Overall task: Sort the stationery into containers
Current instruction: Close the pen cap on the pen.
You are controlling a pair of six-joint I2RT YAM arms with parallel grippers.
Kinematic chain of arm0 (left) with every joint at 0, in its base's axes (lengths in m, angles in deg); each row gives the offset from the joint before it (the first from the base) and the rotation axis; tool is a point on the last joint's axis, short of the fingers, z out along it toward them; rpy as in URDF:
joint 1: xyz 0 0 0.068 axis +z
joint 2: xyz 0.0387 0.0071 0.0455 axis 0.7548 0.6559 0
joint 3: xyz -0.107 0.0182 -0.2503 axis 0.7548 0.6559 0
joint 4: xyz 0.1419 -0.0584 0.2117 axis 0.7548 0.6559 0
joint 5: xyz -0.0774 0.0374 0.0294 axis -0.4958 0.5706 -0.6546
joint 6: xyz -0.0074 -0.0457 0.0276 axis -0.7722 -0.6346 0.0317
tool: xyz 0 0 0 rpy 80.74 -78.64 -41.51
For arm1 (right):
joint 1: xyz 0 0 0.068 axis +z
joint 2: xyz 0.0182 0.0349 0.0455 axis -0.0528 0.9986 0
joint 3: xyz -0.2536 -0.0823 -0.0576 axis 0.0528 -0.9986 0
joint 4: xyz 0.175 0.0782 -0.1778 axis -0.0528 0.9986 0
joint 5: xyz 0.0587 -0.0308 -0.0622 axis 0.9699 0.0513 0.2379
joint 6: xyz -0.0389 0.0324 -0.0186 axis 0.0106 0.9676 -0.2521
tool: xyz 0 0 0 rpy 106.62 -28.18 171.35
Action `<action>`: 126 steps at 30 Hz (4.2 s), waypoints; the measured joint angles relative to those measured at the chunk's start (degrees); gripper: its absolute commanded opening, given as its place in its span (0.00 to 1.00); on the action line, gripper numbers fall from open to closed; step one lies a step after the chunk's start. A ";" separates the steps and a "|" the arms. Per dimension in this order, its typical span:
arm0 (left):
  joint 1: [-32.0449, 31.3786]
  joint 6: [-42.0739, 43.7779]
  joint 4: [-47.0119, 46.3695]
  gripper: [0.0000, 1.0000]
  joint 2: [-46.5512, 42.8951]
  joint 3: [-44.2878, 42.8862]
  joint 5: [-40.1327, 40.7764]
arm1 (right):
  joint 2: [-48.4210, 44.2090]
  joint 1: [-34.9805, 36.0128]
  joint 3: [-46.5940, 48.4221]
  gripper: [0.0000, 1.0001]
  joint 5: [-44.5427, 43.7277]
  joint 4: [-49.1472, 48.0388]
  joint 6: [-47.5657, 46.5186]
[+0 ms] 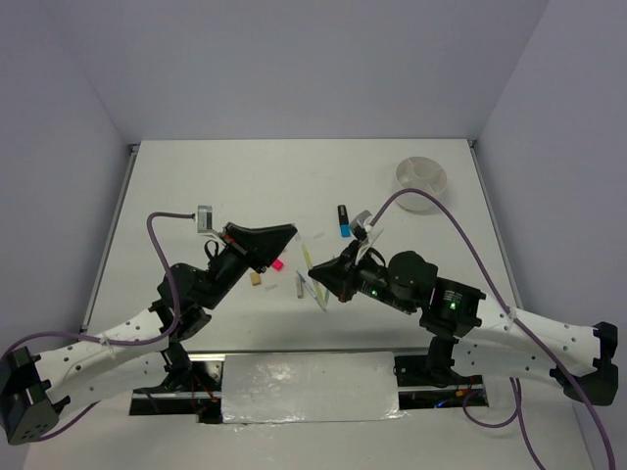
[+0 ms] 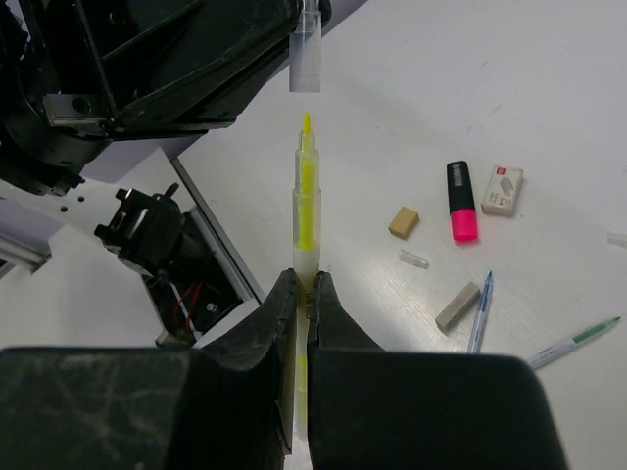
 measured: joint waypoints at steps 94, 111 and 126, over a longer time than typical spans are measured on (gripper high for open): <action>0.07 11.58 2.89 0.00 5.60 -8.44 -23.15 | 2.69 -1.03 4.52 0.01 5.60 -2.38 -3.96; 0.00 16.90 14.03 0.95 3.48 -13.25 -19.28 | 2.93 -1.20 4.15 0.00 7.48 -3.65 -3.89; 0.00 19.74 18.78 0.60 2.67 -16.37 -14.29 | 6.19 -1.20 4.72 0.00 7.89 -2.67 -4.31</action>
